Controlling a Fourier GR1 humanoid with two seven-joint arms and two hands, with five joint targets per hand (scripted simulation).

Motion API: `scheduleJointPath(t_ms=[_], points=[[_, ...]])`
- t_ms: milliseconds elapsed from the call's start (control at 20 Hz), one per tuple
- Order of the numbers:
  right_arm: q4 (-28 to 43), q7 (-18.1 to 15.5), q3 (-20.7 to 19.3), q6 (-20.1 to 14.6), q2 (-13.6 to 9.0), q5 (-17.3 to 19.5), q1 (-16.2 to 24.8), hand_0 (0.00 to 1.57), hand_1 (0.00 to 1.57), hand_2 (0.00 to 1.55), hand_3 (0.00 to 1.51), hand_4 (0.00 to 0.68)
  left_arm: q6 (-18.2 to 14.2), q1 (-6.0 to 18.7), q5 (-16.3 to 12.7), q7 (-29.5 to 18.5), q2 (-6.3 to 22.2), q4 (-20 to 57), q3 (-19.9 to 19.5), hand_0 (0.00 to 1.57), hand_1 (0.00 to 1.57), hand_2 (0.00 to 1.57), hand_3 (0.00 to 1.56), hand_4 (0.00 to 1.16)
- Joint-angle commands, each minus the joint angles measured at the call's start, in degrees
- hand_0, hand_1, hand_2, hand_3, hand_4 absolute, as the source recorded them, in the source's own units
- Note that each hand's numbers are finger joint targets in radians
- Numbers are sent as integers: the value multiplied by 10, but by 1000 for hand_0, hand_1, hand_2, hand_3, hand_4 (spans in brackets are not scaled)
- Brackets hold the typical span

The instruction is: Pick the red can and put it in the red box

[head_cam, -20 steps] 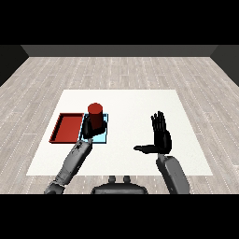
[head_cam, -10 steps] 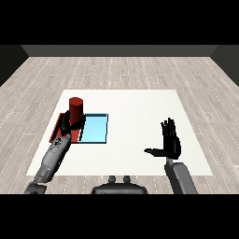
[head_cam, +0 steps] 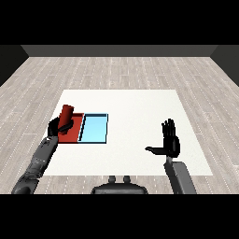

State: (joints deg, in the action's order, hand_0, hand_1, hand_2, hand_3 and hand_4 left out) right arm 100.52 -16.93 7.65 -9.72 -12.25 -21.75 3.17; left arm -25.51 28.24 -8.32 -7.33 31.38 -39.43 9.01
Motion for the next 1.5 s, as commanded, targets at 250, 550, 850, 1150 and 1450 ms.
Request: scheduleJointPath(t_ms=[250, 550, 850, 1150, 1450], points=[[-82, -28, -20, 13, 4, 6, -42, 0, 0, 0, 0, 0, 13, 78, 54, 31, -31, 258, 11, 0, 0, 324, 0, 705], [-113, -40, -19, 6, 21, 17, -76, 0, 0, 0, 0, 0, 98, 91, 77, 5, -38, 324, 27, 0, 0, 0, 0, 560], [-120, -55, -18, 21, 25, 16, -68, 0, 0, 0, 0, 0, 75, 116, 35, -33, -35, 331, -27, 0, 0, 0, 0, 0], [-115, -66, -25, 37, 23, 2, -56, 0, 0, 0, 0, 0, 189, 115, -106, -230, -42, 185, -157, 470, 470, 470, 0, 0], [-120, -57, -14, 38, 17, 17, -72, 0, 0, 0, 0, 0, 325, 89, -189, -345, -147, 59, -194, 0, 0, 0, 0, 0]])
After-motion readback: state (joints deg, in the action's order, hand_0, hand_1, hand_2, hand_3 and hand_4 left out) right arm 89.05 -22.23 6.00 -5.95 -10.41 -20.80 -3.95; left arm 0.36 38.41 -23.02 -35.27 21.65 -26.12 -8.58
